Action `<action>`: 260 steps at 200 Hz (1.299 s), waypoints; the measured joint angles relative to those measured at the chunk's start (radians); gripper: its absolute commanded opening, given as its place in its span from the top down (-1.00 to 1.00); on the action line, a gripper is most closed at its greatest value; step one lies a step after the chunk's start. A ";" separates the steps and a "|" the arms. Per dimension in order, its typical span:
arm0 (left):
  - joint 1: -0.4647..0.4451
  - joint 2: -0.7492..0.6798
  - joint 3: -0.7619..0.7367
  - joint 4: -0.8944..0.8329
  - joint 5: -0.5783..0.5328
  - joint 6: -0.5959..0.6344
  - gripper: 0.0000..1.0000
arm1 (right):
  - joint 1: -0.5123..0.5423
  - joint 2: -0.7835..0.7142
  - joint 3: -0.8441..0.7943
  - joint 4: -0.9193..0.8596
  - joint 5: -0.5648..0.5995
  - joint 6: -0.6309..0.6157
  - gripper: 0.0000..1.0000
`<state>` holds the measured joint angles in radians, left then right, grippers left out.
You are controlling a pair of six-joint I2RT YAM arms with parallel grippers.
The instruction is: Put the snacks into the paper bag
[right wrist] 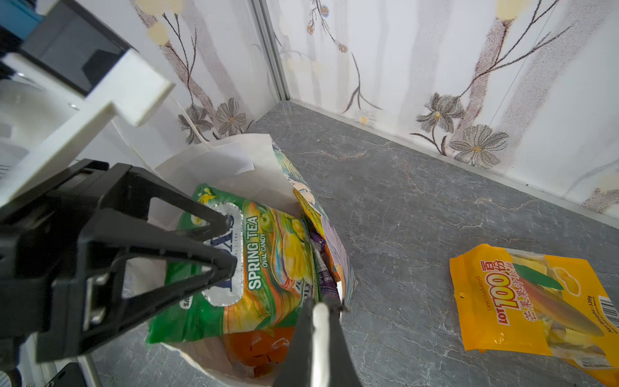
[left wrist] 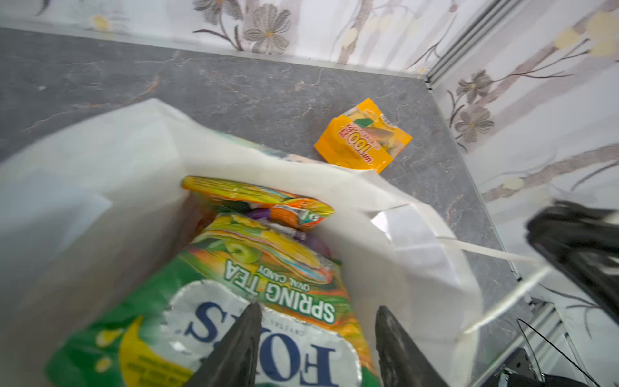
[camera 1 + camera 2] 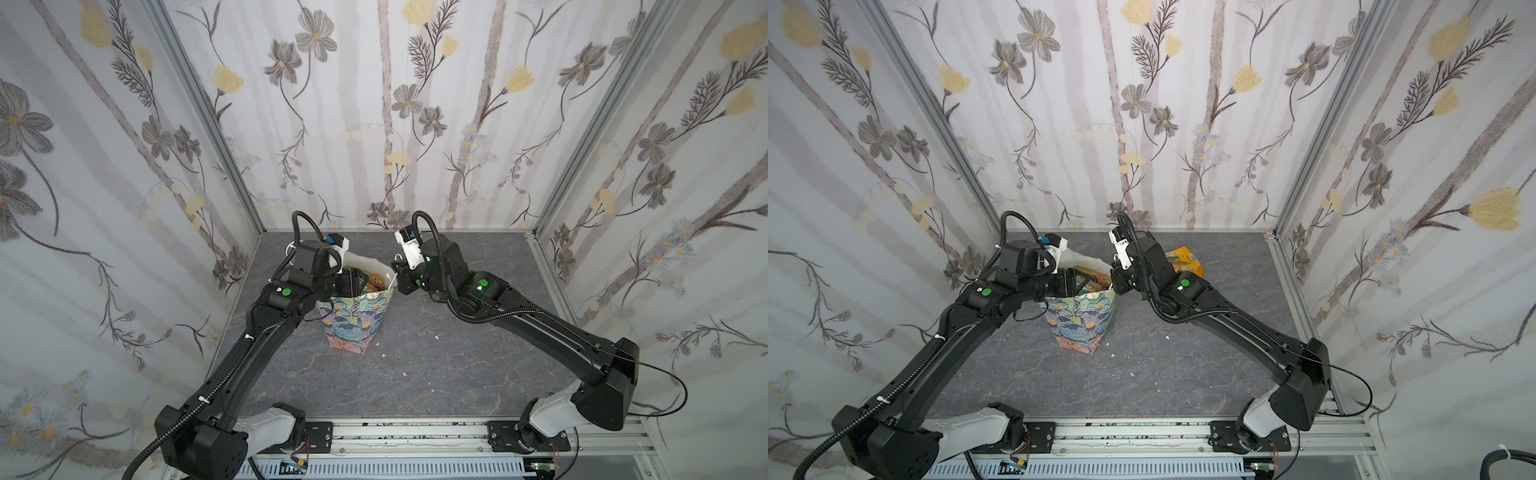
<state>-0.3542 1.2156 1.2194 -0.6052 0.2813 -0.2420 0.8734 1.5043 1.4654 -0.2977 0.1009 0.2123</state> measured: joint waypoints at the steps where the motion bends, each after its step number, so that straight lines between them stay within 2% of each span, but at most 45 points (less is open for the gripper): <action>1: 0.002 0.002 0.002 -0.003 -0.003 0.002 -0.10 | 0.000 0.000 0.000 0.000 0.000 -0.001 1.00; 41: 0.014 0.037 0.108 -0.097 -0.109 0.030 -0.07 | -0.001 -0.013 -0.019 0.006 0.003 -0.012 1.00; 91: -0.050 0.070 0.225 -0.130 -0.069 0.045 -0.07 | -0.001 -0.013 -0.021 0.016 -0.011 -0.014 1.00; 132: -0.079 0.127 0.357 -0.178 -0.080 0.083 0.09 | 0.003 -0.013 -0.026 0.025 -0.021 -0.016 1.00; 143: -0.082 0.140 0.346 -0.194 -0.098 0.086 0.06 | 0.003 -0.013 -0.026 0.030 -0.024 -0.016 0.82; 155: -0.082 0.138 0.314 -0.207 -0.117 0.090 -0.15 | 0.004 -0.013 -0.027 0.031 -0.024 -0.016 0.31; 159: -0.082 0.135 0.302 -0.209 -0.126 0.091 -0.18 | 0.005 -0.014 -0.027 0.031 -0.024 -0.016 0.20; 191: -0.056 0.056 0.253 -0.222 -0.205 0.087 -0.33 | 0.005 -0.066 -0.038 0.033 -0.016 -0.024 -0.29; 215: 0.001 -0.050 0.246 -0.220 -0.256 0.078 -0.43 | 0.006 -0.143 -0.079 0.032 -0.002 -0.023 -0.40; 260: 0.161 -0.258 0.142 -0.220 -0.308 0.054 -0.52 | -0.012 -0.275 -0.186 0.031 0.029 -0.011 -0.39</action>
<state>-0.1928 0.9573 1.3613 -0.8249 -0.0265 -0.1883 0.8616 1.2297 1.2793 -0.2668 0.1303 0.2016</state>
